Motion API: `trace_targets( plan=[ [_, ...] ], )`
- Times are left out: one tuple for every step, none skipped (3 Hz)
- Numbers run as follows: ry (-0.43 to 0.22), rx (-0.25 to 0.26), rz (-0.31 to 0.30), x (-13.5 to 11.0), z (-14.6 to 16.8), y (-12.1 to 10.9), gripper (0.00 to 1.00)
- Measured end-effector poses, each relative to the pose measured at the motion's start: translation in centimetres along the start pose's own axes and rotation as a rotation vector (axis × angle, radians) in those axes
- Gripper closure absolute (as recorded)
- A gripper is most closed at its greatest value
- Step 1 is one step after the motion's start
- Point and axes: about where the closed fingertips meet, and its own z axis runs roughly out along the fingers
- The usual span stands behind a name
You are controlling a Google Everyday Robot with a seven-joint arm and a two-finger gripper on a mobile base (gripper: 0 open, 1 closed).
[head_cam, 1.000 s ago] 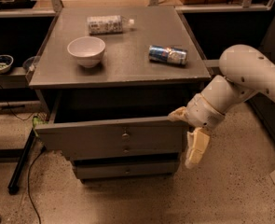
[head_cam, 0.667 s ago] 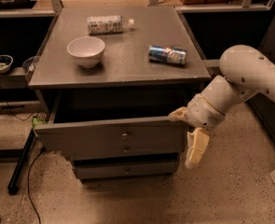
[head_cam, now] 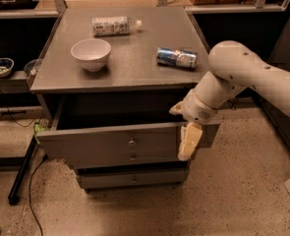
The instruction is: Open top drawer
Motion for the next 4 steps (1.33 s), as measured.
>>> trace_targets(
  plan=[
    [0.023,-0.004,0.031,0.1,1.6,-3.3,0.0],
    [0.023,-0.004,0.031,0.1,1.6,-3.3,0.0],
    [0.01,-0.032,0.025,0.2,2.5,-3.1,0.0],
    [-0.003,-0.077,0.025,0.6,4.3,-2.7,0.0]
  ],
)
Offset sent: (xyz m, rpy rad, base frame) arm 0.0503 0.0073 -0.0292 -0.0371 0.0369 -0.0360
